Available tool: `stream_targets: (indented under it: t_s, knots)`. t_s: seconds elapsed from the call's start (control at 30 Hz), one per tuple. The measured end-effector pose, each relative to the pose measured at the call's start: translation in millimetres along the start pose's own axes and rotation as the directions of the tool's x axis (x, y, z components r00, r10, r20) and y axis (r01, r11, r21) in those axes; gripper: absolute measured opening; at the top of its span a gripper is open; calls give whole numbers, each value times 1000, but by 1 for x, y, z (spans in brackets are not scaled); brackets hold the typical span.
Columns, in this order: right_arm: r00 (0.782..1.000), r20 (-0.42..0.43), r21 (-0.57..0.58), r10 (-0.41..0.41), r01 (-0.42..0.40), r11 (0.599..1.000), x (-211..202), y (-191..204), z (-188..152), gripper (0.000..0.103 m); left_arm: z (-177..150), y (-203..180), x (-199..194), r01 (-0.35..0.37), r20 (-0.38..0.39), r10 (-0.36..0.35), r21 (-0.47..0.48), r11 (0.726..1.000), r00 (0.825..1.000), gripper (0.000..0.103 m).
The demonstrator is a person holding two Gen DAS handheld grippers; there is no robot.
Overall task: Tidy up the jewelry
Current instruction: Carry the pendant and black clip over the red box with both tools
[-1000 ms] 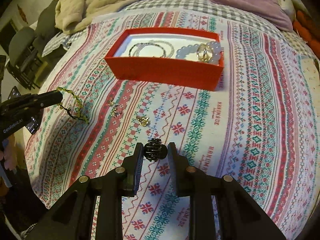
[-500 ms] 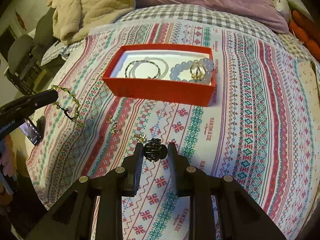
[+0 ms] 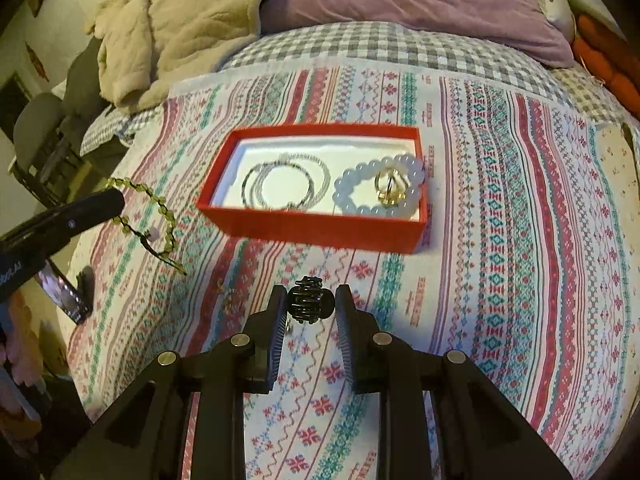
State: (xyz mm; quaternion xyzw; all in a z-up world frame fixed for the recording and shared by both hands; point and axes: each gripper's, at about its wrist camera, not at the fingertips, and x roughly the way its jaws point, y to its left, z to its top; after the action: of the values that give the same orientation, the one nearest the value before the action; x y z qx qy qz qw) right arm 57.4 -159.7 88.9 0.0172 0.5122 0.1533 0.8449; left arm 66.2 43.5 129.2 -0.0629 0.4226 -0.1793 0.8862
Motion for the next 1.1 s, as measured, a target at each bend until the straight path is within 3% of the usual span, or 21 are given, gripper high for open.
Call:
stream_targets:
  t_s: [0.43,0.67,0.9,1.1]
  knots:
    - [995,101,66,4,-11,998,-1,-19,38,26,43,-26,17,119,101,-117,-11,993,988,4]
    - [990,138,101,36,-50,994,1,-30,49,26,51,-28,51,175,103,-170,-48,983,980,4]
    - [989,142,107,35,-51,993,12,-35,58,26,39,-4,97,83,-2,-84,-95,992,996,4]
    - [993,116,110,26,-39,993,29,-34,63,26,33,0,108,0,-47,-3,-58,998,999,4]
